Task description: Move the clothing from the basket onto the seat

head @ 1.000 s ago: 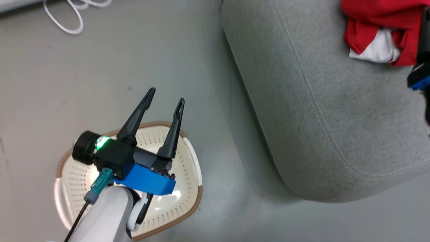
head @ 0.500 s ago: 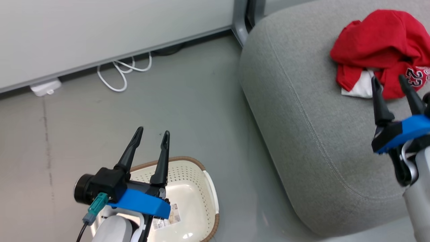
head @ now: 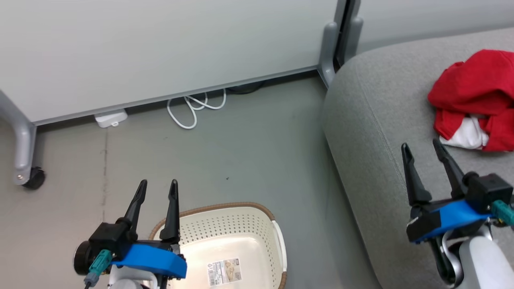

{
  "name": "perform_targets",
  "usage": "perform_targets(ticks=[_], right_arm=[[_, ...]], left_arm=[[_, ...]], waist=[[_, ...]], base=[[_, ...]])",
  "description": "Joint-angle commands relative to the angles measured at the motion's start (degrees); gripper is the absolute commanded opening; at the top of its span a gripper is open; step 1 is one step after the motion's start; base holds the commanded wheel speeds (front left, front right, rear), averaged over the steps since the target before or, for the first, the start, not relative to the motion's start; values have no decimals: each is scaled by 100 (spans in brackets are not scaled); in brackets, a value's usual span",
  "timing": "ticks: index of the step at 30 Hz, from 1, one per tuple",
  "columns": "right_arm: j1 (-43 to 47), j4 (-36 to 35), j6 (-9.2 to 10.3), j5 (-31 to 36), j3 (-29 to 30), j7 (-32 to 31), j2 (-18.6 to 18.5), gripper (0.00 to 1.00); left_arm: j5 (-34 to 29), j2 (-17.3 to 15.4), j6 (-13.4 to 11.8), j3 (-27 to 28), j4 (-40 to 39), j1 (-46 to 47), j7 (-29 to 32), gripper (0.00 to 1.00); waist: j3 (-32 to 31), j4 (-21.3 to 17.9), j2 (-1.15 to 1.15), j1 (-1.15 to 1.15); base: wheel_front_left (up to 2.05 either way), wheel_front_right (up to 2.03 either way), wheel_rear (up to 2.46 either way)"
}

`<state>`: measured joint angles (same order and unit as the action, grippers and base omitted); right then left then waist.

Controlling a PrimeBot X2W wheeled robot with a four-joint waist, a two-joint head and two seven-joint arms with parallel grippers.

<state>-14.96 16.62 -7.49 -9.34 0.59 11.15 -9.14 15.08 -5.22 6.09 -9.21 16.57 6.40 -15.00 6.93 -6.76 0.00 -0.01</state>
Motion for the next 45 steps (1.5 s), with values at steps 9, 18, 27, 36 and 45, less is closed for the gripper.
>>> perform_targets(ticks=[9, 18, 27, 36, 45], right_arm=[[881, -572, -2, 264, 125, -189, 386, 100], [1196, -592, -2, 174, -28, -322, 570, 100], [1245, -588, -2, 191, 13, -323, 613, 100], [1181, -575, -2, 181, -20, -331, 627, 100], [1192, -567, -2, 114, -63, -320, 630, 100]], left_arm=[[-55, 99, 65, 384, 281, -222, -26, 100], [-113, 121, 106, 574, 535, -334, -26, 100], [-161, 135, 126, 638, 612, -328, -26, 100], [-134, 159, 144, 736, 621, -332, -26, 100], [-116, 173, 136, 726, 636, -288, -26, 100]], waist=[[-462, 526, 0, 1], [-659, 803, 0, 1], [-641, 885, 0, 1], [-582, 836, 0, 1], [-563, 854, 0, 1]], base=[[0, 0, 0], [0, 0, 0], [0, 0, 0], [0, 0, 0], [0, 0, 0]])
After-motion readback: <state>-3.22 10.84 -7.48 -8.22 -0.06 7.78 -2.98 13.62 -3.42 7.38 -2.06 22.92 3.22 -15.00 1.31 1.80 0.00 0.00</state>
